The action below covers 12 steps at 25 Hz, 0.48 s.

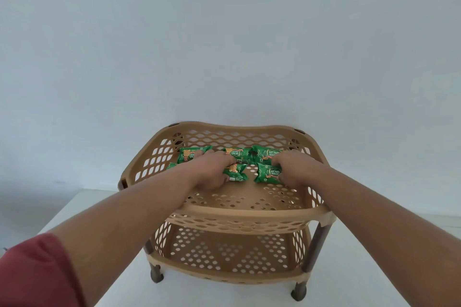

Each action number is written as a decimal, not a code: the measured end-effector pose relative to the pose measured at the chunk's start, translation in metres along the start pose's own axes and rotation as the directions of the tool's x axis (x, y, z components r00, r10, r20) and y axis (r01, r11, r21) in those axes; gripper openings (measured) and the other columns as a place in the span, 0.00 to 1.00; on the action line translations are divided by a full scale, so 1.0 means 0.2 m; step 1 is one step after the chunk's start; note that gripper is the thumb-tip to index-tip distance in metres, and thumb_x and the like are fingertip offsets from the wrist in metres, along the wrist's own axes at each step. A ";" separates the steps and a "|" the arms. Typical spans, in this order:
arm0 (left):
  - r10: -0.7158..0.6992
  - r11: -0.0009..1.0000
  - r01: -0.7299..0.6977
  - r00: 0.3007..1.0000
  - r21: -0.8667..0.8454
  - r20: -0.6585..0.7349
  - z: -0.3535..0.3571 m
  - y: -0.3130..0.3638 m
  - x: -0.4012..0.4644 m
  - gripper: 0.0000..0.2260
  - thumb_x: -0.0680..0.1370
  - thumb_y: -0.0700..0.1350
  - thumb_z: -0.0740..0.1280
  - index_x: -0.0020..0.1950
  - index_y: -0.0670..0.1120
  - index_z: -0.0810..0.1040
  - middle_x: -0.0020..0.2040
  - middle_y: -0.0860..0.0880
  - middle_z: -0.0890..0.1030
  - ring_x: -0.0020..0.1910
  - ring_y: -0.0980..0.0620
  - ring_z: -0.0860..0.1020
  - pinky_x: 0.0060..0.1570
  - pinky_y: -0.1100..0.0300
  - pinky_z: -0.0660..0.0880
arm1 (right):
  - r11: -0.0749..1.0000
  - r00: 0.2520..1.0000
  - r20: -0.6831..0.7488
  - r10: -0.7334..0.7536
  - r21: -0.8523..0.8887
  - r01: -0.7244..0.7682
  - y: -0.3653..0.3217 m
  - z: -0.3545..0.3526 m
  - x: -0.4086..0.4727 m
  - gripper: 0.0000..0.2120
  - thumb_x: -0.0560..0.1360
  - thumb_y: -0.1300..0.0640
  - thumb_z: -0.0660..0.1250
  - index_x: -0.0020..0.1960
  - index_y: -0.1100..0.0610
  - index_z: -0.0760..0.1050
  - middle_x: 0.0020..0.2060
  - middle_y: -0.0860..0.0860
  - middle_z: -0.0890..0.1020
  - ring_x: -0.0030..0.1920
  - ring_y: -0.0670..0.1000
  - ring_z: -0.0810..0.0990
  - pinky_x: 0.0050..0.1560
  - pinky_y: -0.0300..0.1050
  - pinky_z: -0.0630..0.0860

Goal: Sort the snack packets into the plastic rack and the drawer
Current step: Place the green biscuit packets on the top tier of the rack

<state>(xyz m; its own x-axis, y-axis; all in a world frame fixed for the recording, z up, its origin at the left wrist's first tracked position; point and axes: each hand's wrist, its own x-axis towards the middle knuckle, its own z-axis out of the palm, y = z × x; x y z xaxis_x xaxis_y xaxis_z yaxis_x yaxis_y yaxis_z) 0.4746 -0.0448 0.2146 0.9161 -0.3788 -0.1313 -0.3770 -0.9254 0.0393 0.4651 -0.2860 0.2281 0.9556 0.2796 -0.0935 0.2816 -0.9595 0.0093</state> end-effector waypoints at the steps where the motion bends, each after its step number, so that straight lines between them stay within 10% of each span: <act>1: -0.002 1.000 0.002 1.000 -0.010 0.002 0.00 0.00 0.00 0.26 0.82 0.52 0.65 0.80 0.56 0.62 0.77 0.48 0.68 0.78 0.42 0.62 0.76 0.39 0.53 | 1.000 1.000 0.005 -0.005 0.031 0.005 0.00 0.00 0.00 0.15 0.76 0.61 0.67 0.62 0.55 0.77 0.57 0.54 0.81 0.55 0.56 0.78 0.52 0.49 0.77; 12: -0.003 0.999 0.003 1.000 -0.040 0.003 -0.01 0.00 -0.01 0.26 0.79 0.53 0.69 0.76 0.58 0.66 0.76 0.49 0.69 0.76 0.43 0.64 0.73 0.41 0.55 | 0.992 1.000 0.016 -0.017 0.129 0.015 0.01 0.03 0.01 0.26 0.71 0.53 0.75 0.67 0.53 0.73 0.61 0.53 0.78 0.56 0.54 0.76 0.54 0.48 0.75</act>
<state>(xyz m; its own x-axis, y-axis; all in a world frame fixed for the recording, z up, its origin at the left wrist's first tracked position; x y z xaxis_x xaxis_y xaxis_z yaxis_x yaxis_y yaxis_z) 0.4739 -0.0439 0.2158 0.9169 -0.3759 -0.1346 -0.3683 -0.9264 0.0782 0.4677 -0.2876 0.2218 0.9491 0.2952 -0.1098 0.2821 -0.9518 -0.1202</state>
